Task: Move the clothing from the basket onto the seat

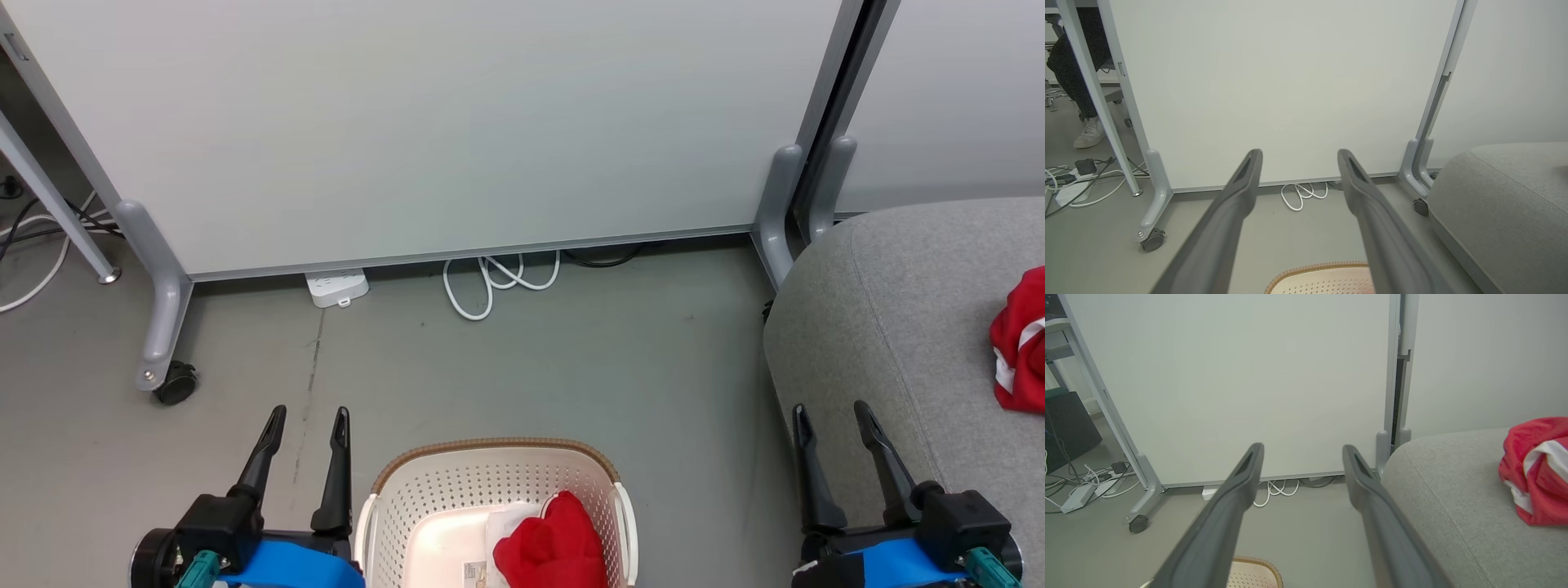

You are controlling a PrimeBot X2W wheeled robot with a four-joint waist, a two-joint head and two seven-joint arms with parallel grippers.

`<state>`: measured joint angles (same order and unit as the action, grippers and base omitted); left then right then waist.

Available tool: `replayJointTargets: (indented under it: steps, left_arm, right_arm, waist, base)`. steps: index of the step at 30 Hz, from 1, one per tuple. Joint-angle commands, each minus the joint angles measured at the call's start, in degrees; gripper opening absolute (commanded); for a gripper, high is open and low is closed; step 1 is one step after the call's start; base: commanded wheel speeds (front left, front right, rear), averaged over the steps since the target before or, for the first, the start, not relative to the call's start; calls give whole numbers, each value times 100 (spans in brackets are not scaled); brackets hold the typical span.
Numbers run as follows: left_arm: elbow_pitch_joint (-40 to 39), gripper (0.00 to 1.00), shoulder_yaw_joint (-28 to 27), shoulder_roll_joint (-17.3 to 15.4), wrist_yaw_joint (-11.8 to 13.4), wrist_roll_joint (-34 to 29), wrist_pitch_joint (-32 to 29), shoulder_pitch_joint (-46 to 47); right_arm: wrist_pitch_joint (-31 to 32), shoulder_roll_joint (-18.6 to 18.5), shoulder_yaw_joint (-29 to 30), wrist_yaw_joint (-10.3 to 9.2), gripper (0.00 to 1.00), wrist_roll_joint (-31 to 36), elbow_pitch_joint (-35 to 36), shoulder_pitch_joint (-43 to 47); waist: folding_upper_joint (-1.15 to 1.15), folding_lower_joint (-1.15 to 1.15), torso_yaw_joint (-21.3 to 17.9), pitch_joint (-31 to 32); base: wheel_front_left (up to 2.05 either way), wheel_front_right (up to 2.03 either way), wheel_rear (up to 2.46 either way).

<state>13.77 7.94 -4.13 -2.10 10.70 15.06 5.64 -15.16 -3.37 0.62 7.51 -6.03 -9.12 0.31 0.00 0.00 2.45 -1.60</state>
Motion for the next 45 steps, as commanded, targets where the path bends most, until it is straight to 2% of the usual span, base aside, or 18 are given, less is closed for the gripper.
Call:
replayJointTargets:
  steps: [1,11,19,26,33,45]
  left_arm:
    - [20,100,-42,16,-34,-45,17,-81]
    - [101,100,-193,88,-170,-199,17,-54]
    - [307,100,-7,110,-355,-288,17,443]
    - [804,100,405,103,-502,-391,17,1185]
    - [1406,100,851,-49,-540,-452,17,1878]
    - [2818,100,2192,-494,-544,-60,17,3201]
  right_arm:
    - [0,23,10,-4,100,25,-2,76]
    - [0,46,-30,-4,100,32,-14,71]
    - [0,52,-46,-4,100,35,19,-199]
    - [0,52,-22,-4,100,93,160,-587]
    - [0,53,-45,-4,100,154,283,-1043]
    - [1,54,-36,-4,100,155,536,-1895]
  waist:
    - [0,0,4,4]
    - [0,0,-23,-51]
    - [0,0,-174,-373]
    - [0,0,-402,-933]
    - [0,0,-653,-1566]
    - [0,0,-1040,-2810]
  base:
    - [0,0,0]
    - [0,0,0]
    - [0,0,0]
    - [0,0,0]
    - [0,0,0]
    - [0,0,0]
